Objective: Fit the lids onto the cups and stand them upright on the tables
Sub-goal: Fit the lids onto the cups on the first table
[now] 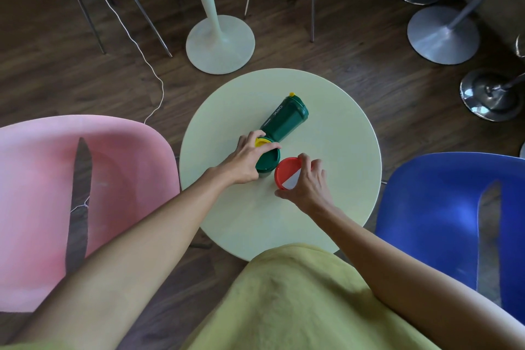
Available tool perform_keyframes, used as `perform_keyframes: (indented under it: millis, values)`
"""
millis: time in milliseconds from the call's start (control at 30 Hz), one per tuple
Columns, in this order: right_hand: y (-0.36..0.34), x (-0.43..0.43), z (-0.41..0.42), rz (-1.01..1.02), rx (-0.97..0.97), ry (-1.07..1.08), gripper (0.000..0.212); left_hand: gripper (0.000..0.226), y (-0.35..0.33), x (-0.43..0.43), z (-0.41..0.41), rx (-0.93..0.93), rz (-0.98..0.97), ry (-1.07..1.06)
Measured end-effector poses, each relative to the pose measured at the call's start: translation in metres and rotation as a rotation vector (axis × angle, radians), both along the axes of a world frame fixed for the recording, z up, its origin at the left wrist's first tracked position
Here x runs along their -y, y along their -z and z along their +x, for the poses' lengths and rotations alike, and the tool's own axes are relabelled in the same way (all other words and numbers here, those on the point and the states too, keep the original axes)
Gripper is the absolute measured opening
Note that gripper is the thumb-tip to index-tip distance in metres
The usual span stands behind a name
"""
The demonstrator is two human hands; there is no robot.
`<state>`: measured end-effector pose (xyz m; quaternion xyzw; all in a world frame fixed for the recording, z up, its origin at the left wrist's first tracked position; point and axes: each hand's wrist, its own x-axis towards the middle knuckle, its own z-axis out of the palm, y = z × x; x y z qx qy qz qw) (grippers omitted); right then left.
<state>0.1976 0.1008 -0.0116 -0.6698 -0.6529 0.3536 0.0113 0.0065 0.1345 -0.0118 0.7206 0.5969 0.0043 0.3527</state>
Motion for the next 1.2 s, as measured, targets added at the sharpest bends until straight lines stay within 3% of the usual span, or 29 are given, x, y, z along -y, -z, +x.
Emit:
perform_keyframes:
  millis: [1200]
  values:
    - [0.005,0.015,0.003,-0.011,0.002,0.001,0.109,0.101,0.007,0.021,0.002,-0.030,0.038,-0.133]
